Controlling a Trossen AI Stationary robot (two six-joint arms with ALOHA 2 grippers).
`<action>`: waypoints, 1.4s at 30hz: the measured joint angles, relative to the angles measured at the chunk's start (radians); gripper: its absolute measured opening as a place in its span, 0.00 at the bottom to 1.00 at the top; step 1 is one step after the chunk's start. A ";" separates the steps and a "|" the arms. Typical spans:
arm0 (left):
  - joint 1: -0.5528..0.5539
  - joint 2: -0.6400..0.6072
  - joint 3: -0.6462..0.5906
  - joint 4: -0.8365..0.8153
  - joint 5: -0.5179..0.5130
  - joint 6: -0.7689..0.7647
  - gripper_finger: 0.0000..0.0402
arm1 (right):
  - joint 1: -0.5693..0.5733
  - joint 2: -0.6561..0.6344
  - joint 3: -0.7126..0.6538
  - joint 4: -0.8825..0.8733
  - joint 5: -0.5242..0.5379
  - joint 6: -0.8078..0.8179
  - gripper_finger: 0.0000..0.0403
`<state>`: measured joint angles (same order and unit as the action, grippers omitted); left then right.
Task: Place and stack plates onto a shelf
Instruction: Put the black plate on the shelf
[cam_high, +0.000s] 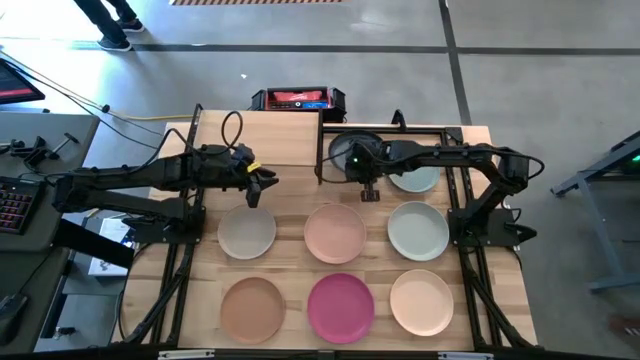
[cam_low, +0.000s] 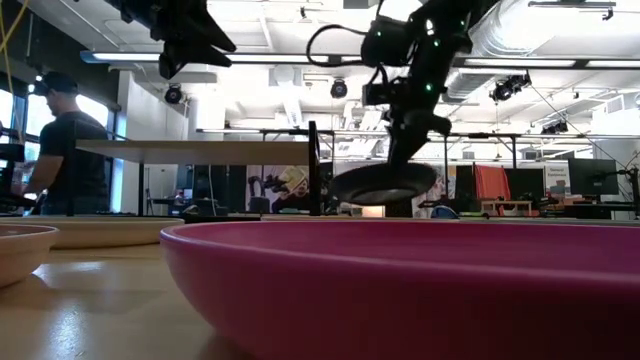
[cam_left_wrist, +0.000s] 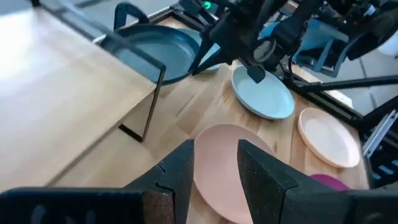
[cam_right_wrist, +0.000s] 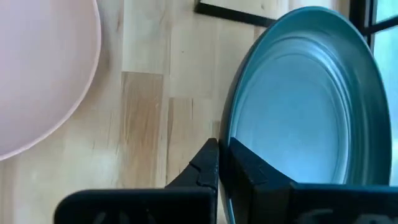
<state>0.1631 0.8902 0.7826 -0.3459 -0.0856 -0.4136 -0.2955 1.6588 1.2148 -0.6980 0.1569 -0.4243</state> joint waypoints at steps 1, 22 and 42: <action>0.000 0.000 0.000 0.000 0.000 0.024 0.28 | 0.000 0.000 0.015 -0.026 0.005 0.011 0.00; 0.000 0.000 0.000 -0.001 -0.116 0.453 0.28 | 0.045 0.000 0.339 -0.498 0.086 0.247 0.00; 0.000 -0.010 0.000 -0.002 -0.322 0.450 0.28 | 0.142 -0.002 0.669 -0.441 0.213 0.256 0.00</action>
<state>0.1628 0.8805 0.7830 -0.3478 -0.4077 0.0368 -0.1539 1.6573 1.8835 -1.1394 0.3699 -0.1686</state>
